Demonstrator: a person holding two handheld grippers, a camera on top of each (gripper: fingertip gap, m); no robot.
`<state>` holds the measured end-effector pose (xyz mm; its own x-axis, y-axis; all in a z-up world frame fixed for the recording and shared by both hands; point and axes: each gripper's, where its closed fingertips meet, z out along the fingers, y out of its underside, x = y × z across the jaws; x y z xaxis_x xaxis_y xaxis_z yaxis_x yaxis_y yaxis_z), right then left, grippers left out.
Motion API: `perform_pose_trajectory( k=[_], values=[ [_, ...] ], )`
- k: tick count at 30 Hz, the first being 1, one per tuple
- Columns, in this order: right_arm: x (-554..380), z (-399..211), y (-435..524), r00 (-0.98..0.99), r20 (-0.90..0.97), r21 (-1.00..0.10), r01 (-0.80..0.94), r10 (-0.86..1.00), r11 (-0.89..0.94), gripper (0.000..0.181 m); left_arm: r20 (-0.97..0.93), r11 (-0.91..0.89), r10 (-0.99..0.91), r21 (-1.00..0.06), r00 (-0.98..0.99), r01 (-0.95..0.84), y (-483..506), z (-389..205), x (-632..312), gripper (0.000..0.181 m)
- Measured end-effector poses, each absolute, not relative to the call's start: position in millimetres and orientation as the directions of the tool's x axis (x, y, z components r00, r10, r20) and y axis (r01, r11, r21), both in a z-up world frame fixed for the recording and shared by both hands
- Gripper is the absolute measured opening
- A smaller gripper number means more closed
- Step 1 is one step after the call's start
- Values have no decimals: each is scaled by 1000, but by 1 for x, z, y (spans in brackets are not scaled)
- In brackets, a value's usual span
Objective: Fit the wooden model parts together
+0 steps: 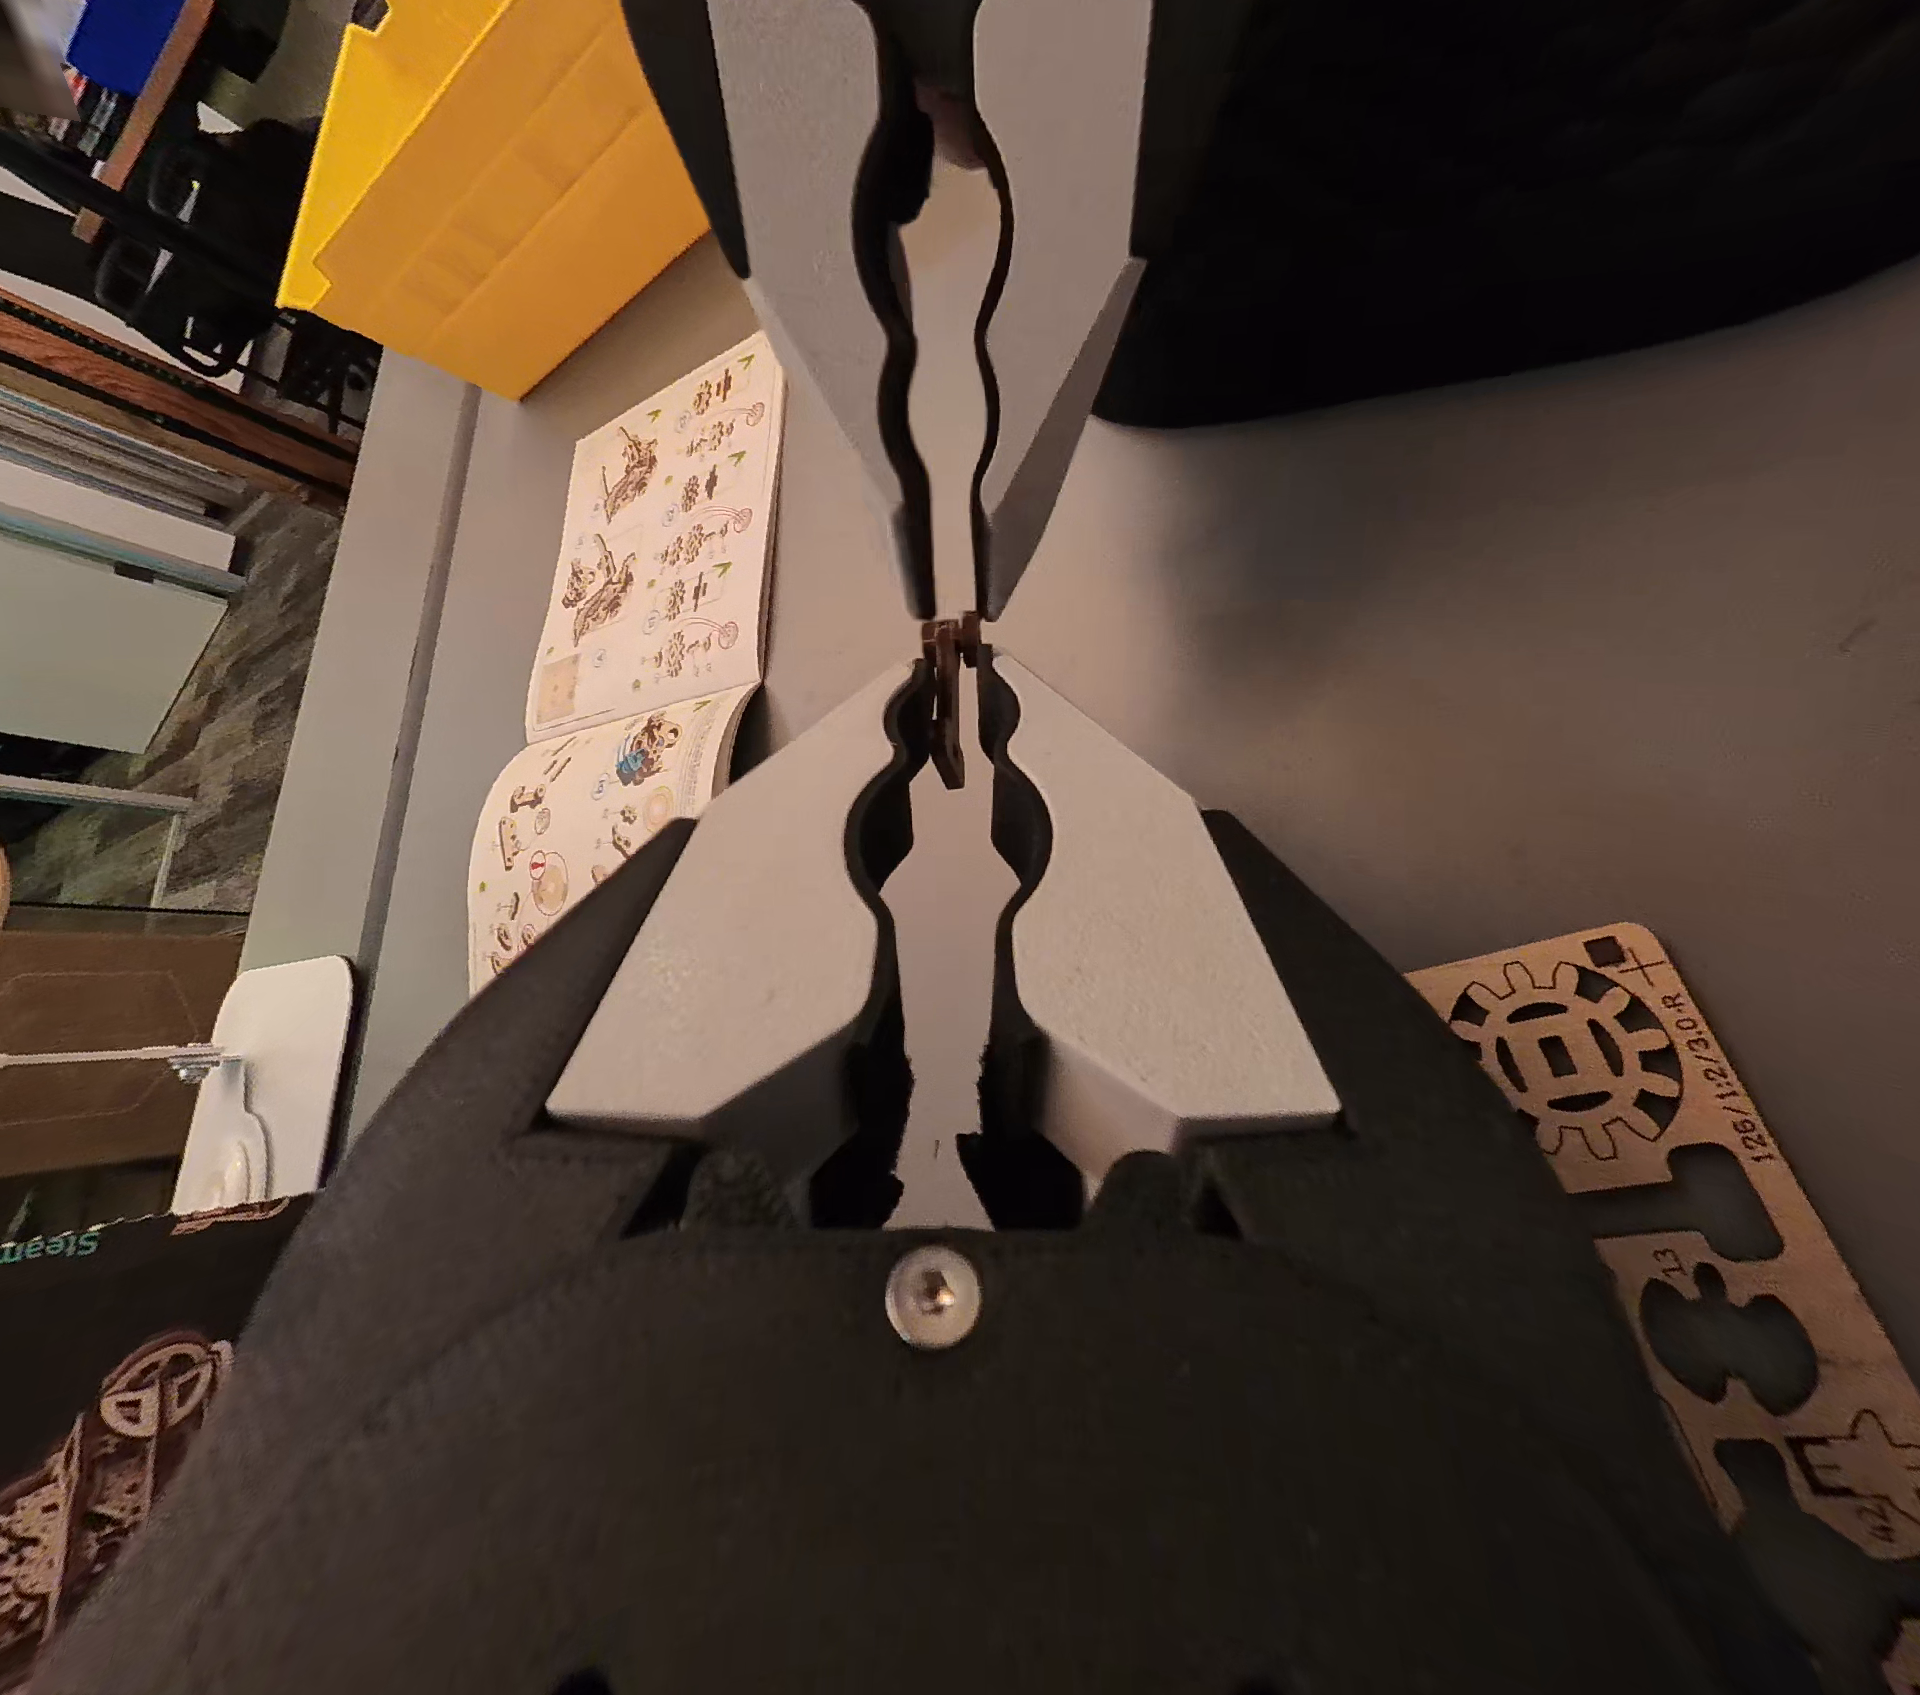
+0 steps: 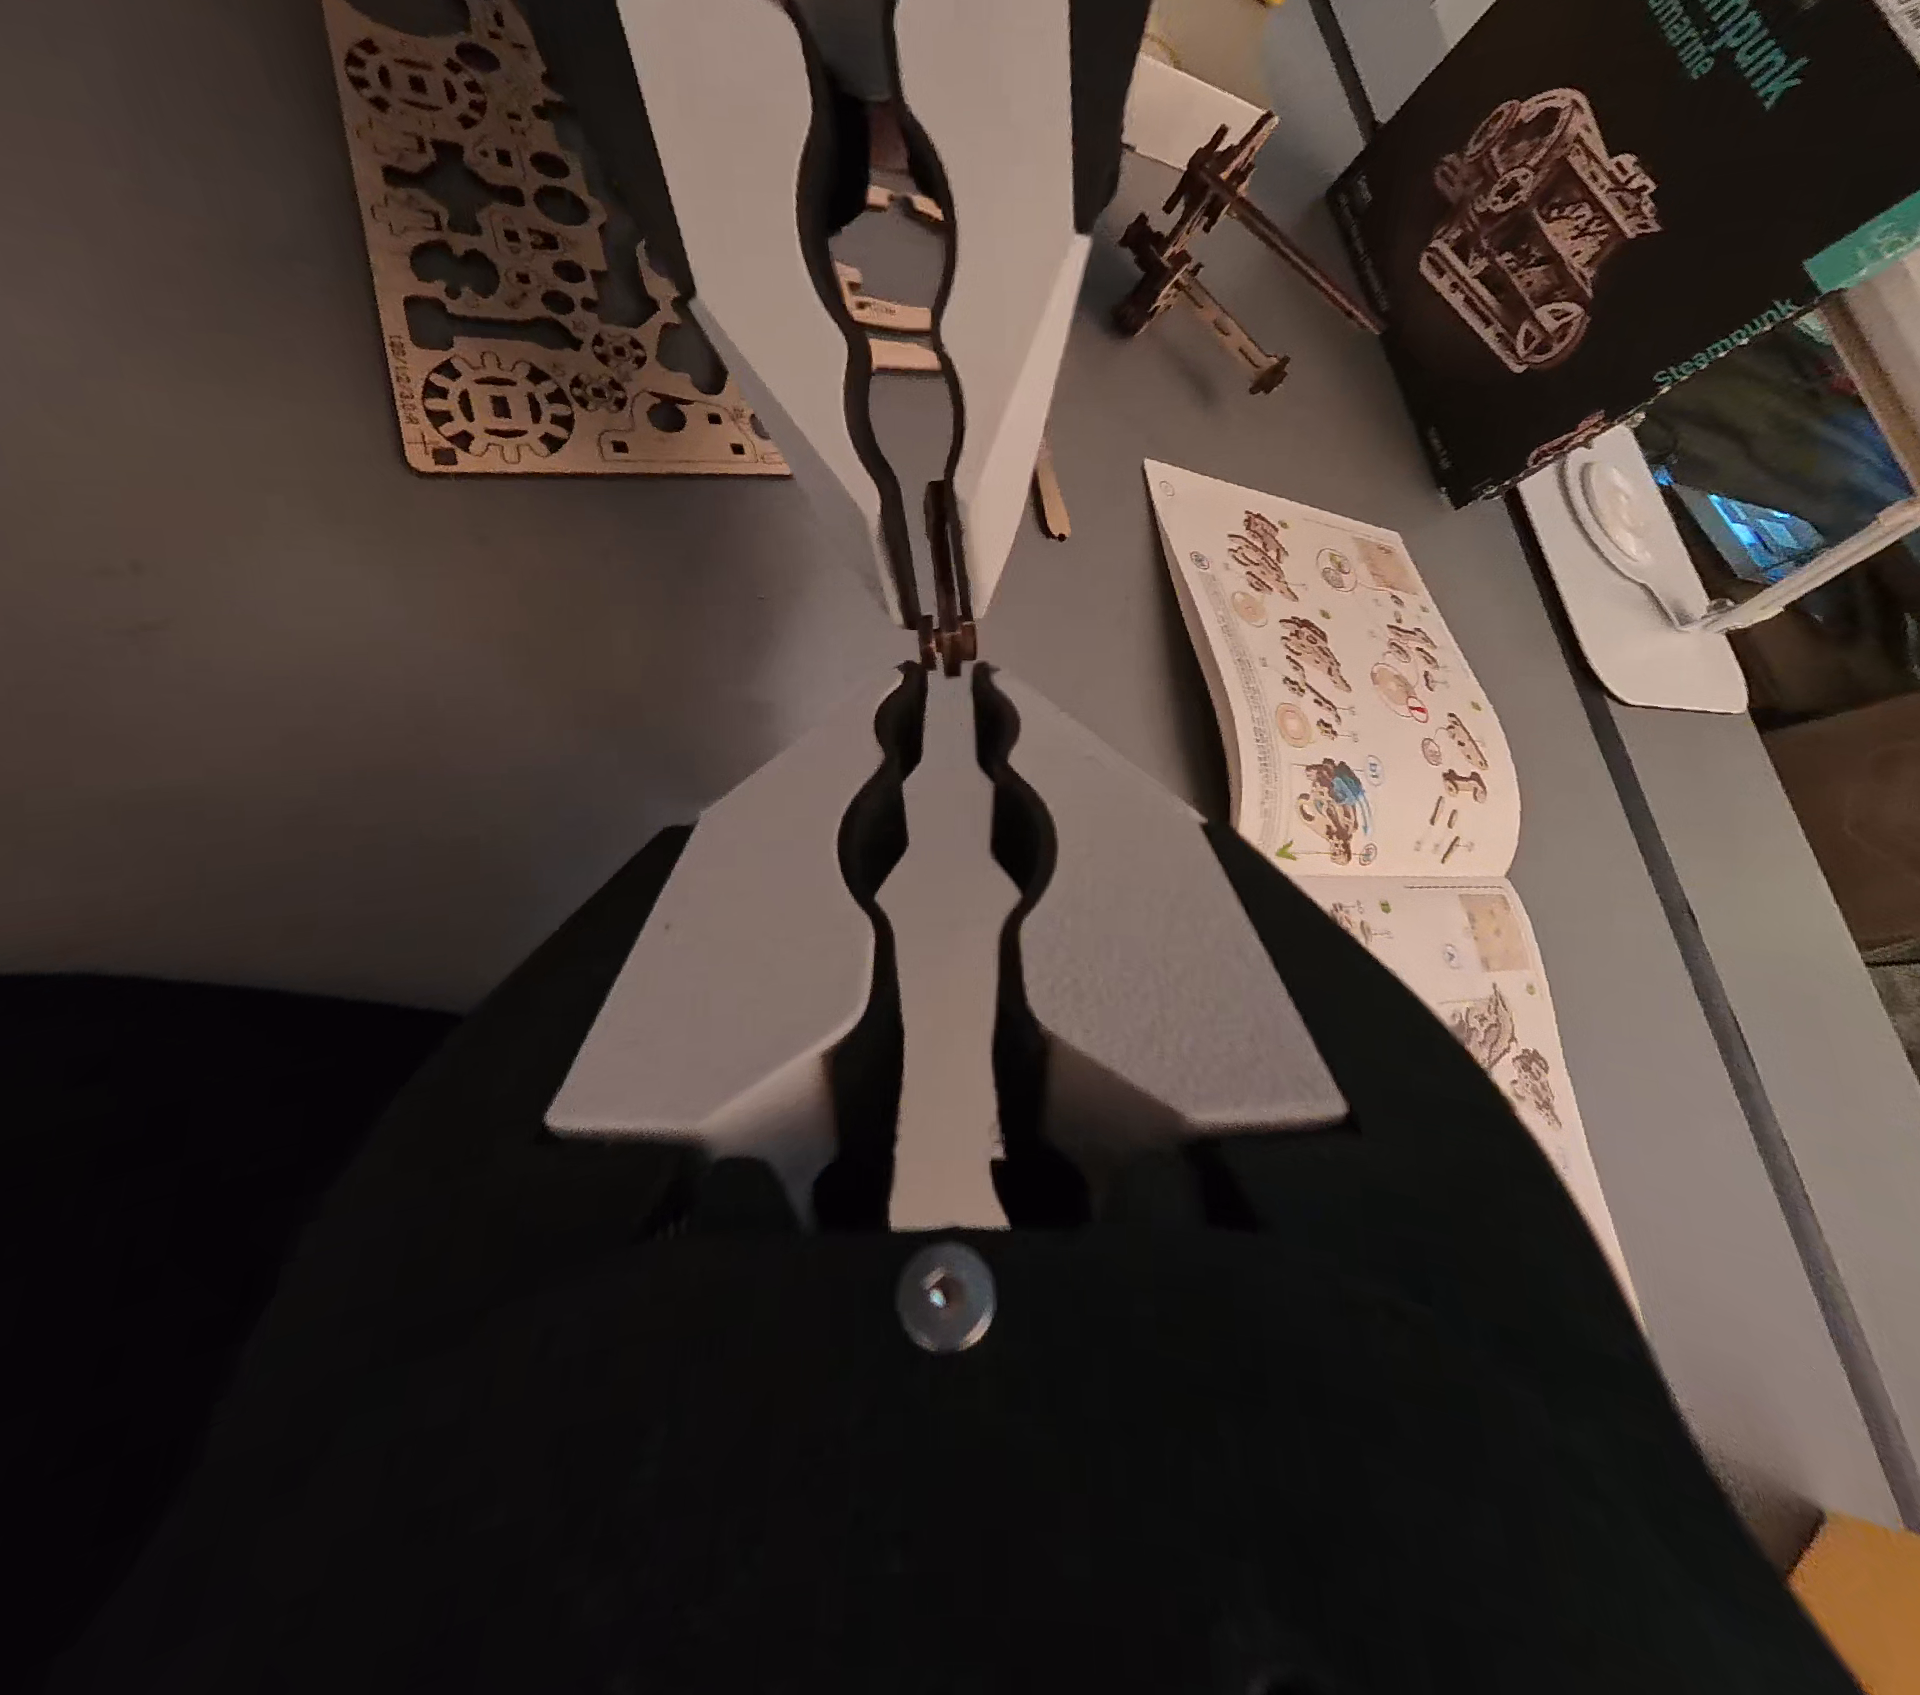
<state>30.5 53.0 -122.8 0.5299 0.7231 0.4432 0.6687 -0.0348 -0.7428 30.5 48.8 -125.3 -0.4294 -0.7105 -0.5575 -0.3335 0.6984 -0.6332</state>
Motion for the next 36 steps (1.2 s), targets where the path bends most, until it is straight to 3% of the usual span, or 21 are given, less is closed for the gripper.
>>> perform_pose_trajectory(
  k=[8,16,23,36],
  values=[
    [26,-121,50,507,451,-744,668,735,-4,11,-548,693,-714,-641,-435,-330,48,-124,30,6],
    [23,-113,49,509,478,-754,656,716,37,0,-536,676,-730,-661,-425,-327,48,-120,30,6],
    [24,-109,50,512,507,-745,665,693,52,8,-529,670,-734,-667,-426,-326,46,-120,31,6],
    [24,-109,50,511,517,-735,676,687,52,6,-473,616,-776,-712,-417,-337,45,-117,32,6]
  ],
)
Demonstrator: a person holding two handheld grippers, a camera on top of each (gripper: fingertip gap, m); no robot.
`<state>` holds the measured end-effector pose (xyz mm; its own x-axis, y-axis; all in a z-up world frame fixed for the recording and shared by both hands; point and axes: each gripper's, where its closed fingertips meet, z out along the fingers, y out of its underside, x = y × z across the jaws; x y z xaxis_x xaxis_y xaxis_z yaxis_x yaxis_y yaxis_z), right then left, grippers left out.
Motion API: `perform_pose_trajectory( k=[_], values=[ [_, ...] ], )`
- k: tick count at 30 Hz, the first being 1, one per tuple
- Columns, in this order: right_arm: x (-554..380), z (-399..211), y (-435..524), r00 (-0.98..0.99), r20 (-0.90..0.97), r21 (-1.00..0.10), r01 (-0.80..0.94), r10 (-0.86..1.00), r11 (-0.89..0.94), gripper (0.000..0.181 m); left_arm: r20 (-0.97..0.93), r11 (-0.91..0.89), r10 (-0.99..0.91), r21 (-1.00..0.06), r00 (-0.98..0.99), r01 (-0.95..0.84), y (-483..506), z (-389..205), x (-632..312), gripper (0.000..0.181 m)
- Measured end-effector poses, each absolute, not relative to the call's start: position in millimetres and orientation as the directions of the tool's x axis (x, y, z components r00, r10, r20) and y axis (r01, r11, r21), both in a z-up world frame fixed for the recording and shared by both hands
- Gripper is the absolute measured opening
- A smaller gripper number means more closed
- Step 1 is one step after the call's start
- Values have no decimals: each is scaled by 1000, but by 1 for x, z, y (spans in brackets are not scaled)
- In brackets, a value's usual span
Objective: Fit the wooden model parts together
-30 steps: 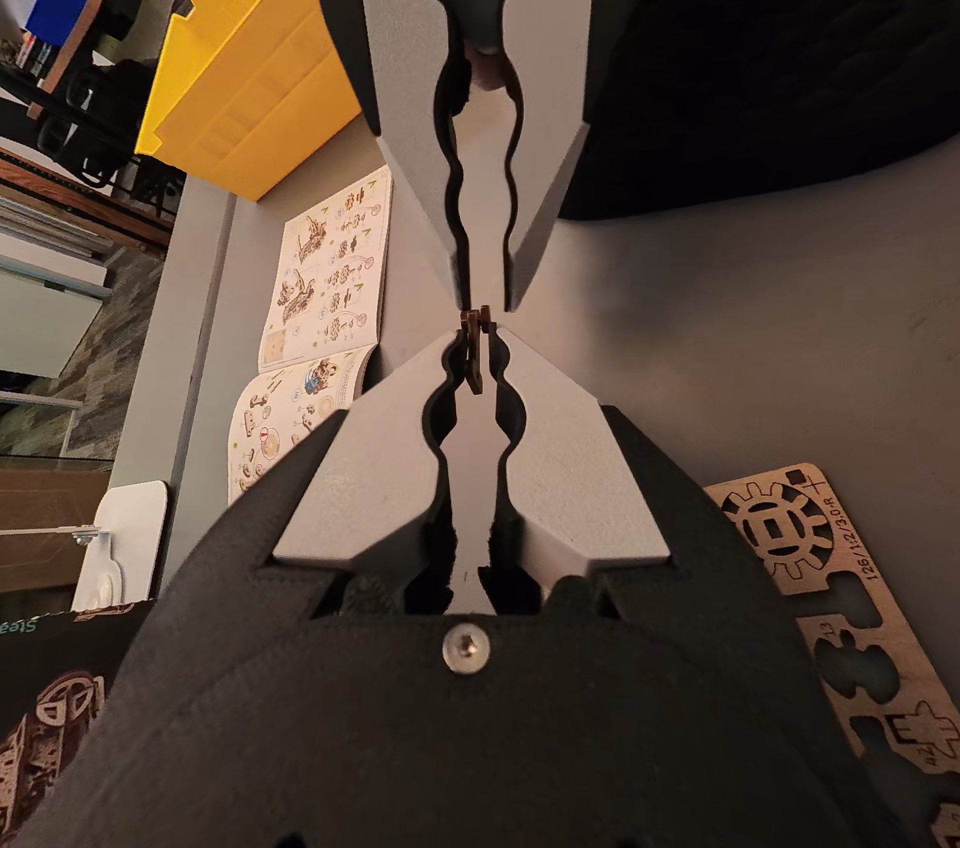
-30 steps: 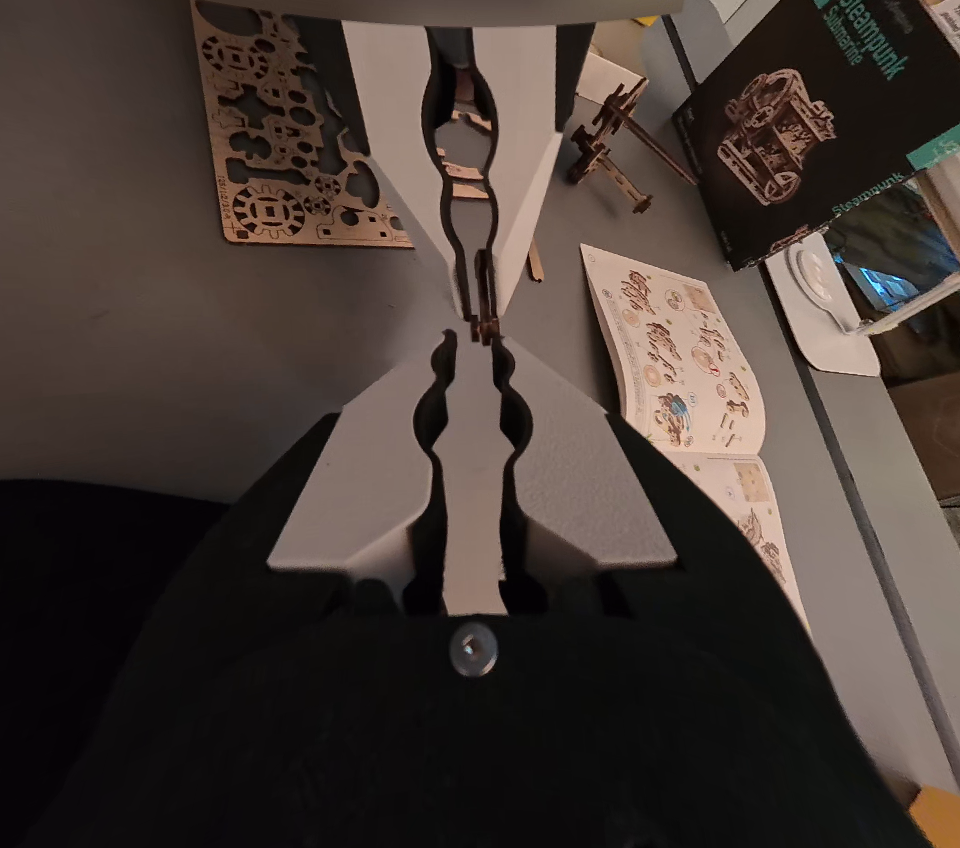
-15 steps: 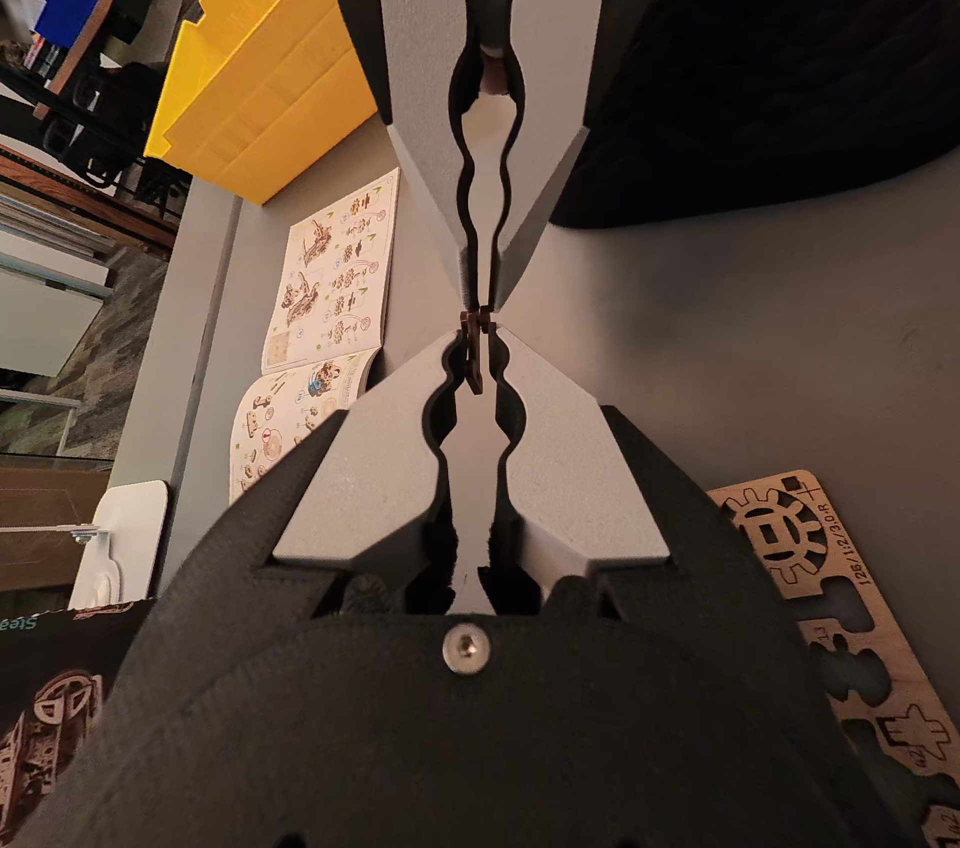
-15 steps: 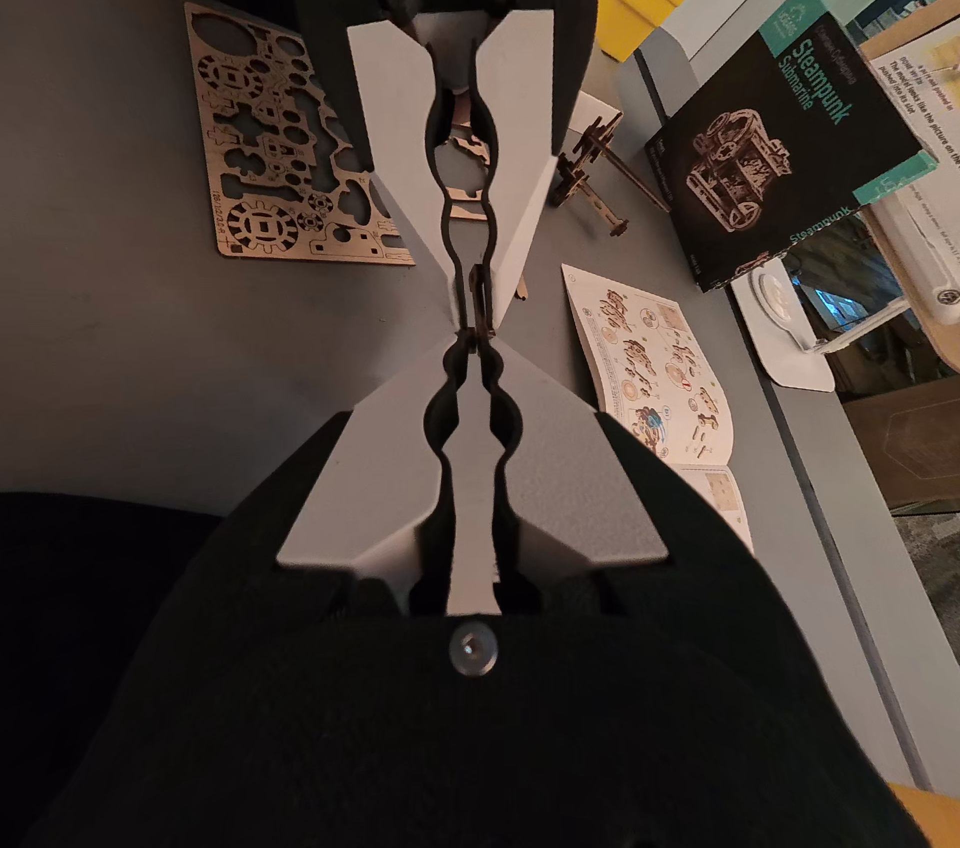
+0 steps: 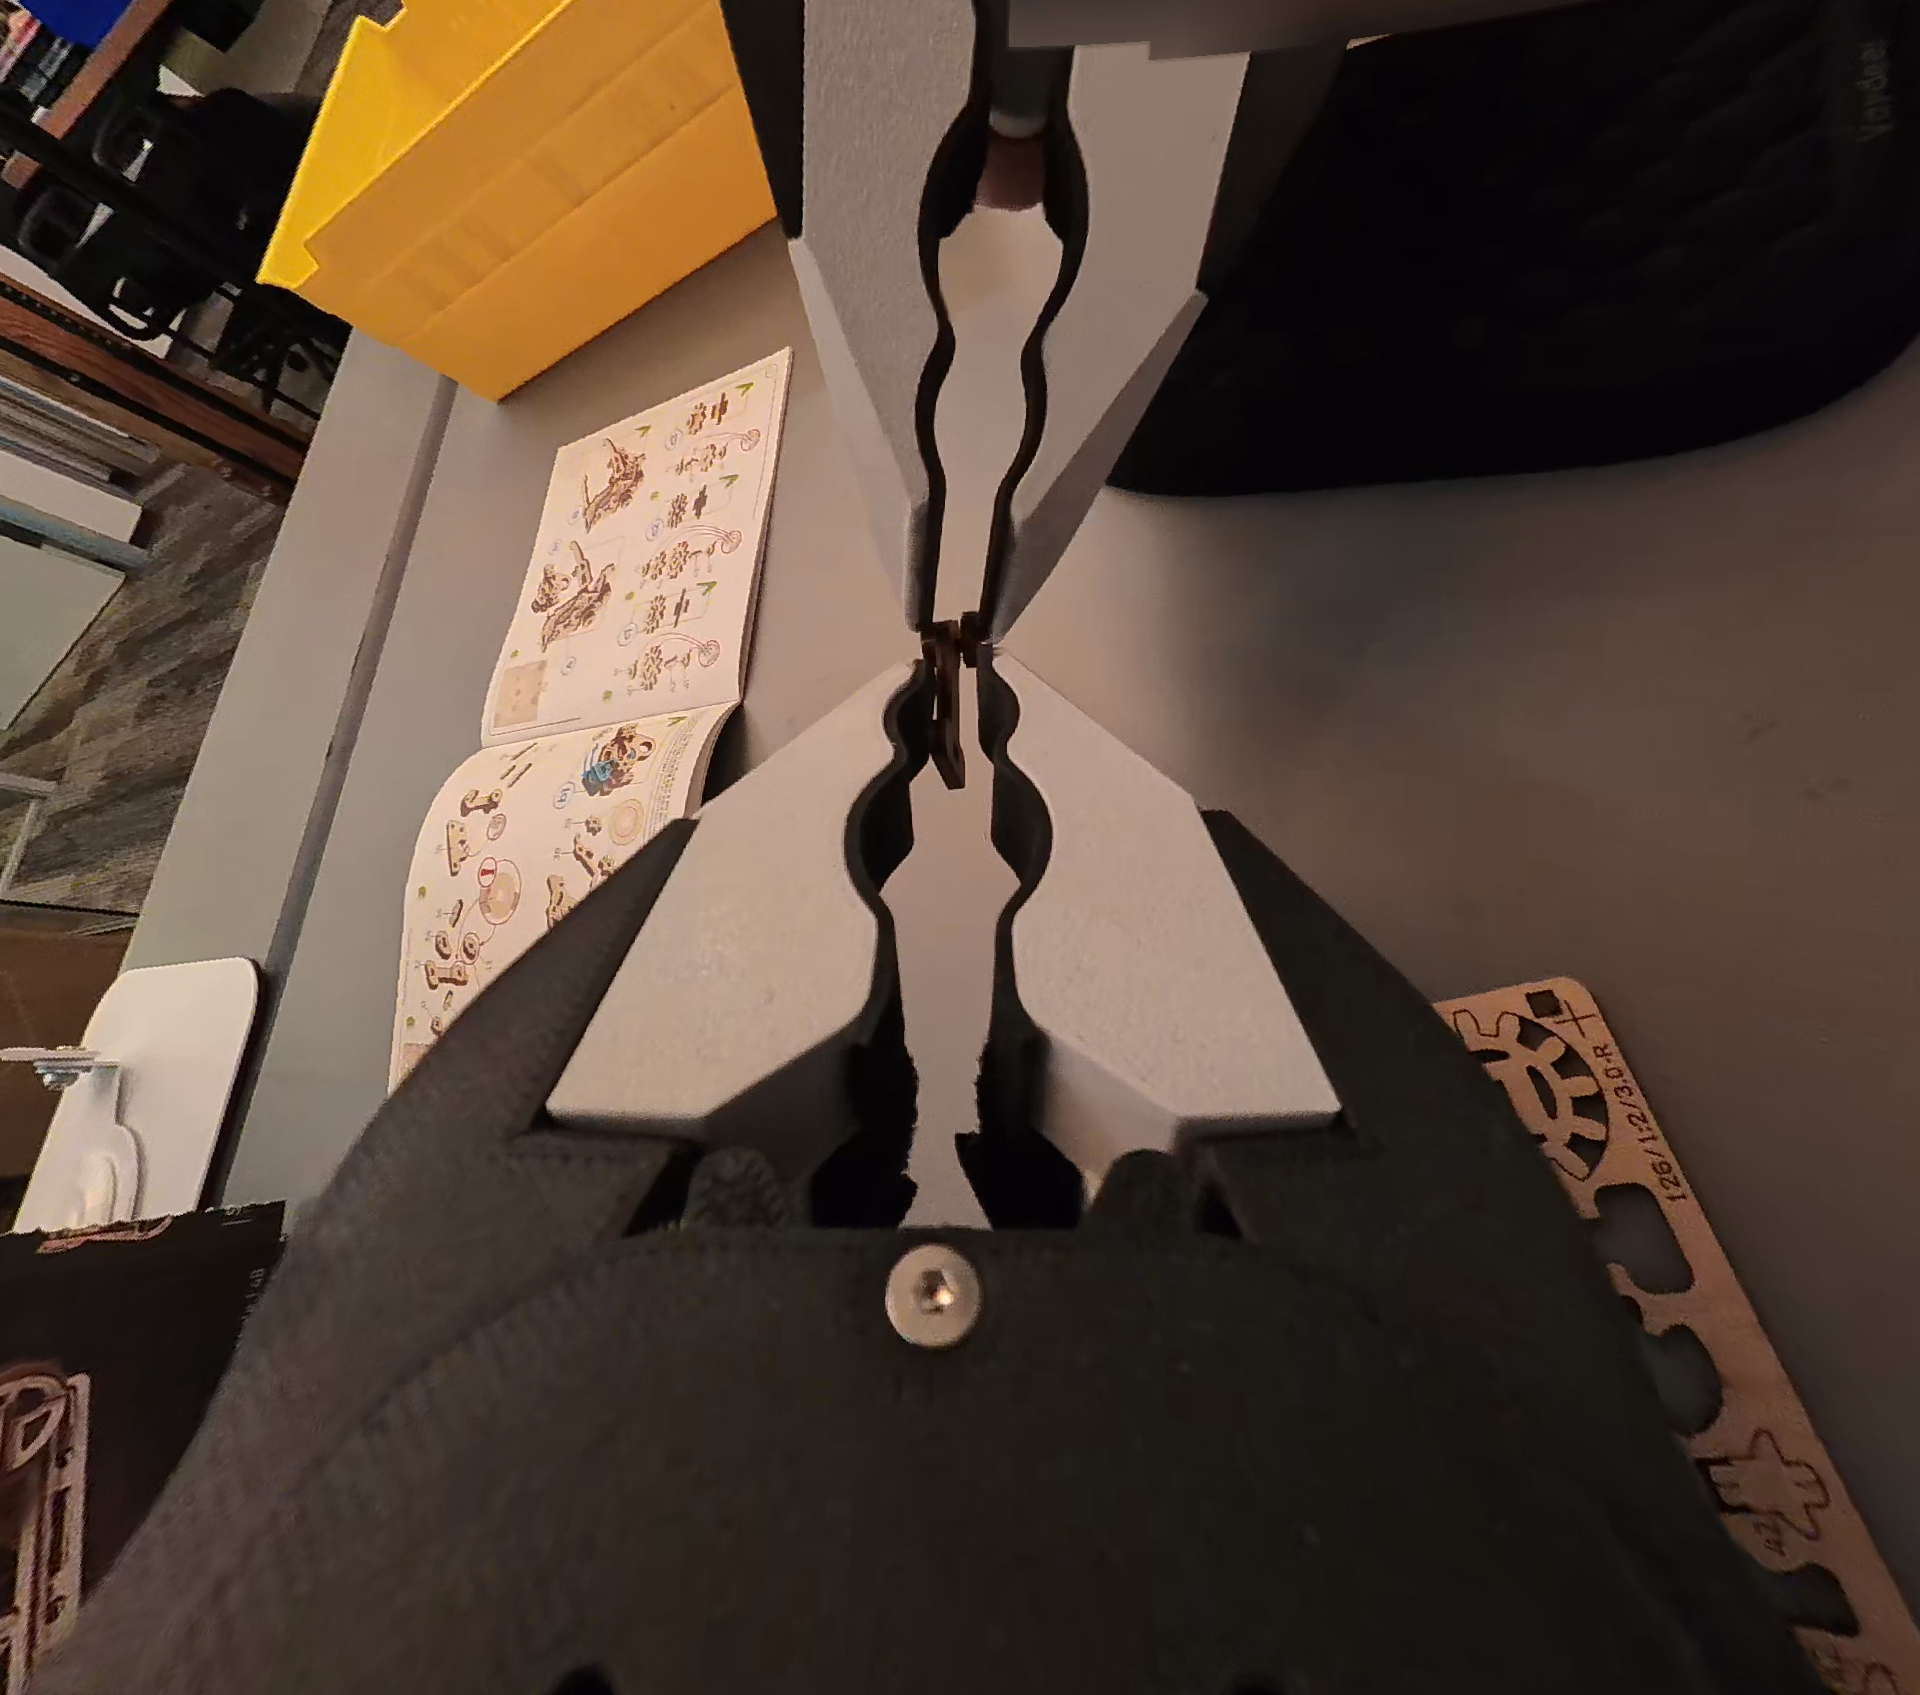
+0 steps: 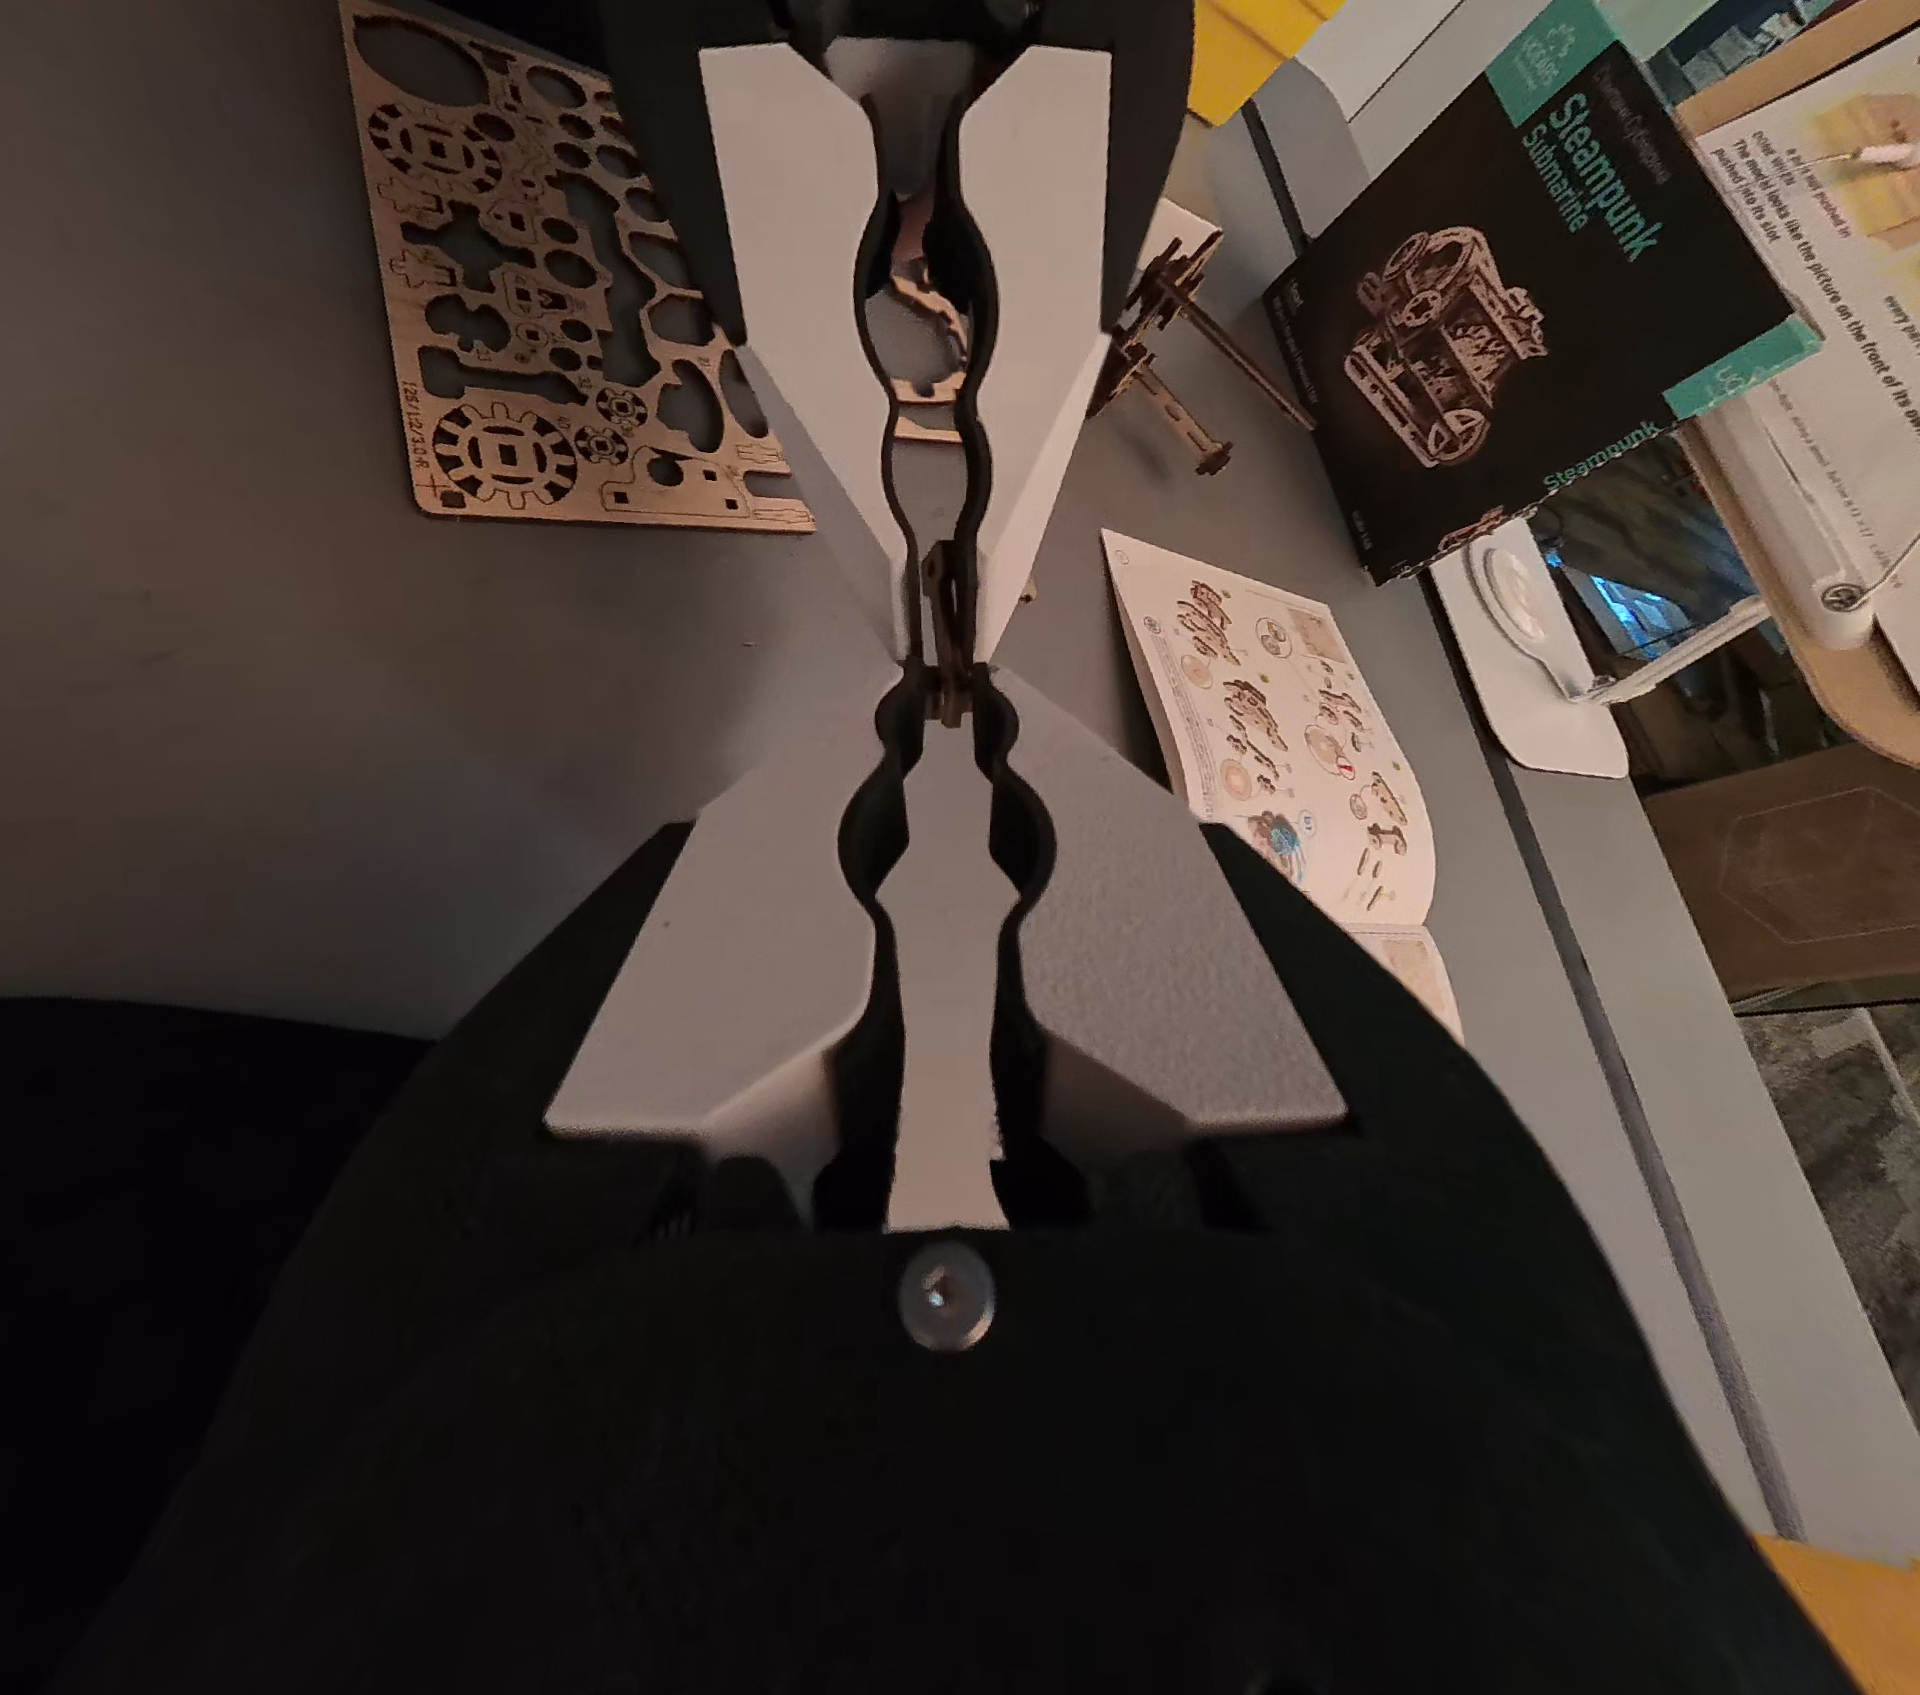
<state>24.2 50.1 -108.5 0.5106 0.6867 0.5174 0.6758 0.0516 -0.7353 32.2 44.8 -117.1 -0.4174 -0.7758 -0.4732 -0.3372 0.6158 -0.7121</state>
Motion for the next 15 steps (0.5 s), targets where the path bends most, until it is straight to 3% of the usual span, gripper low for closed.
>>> perform_pose_trajectory(
  k=[15],
  values=[
    [25,-102,46,518,480,-764,643,708,47,4,-506,633,-764,-708,-402,-313,41,-111,34,5]
  ],
)
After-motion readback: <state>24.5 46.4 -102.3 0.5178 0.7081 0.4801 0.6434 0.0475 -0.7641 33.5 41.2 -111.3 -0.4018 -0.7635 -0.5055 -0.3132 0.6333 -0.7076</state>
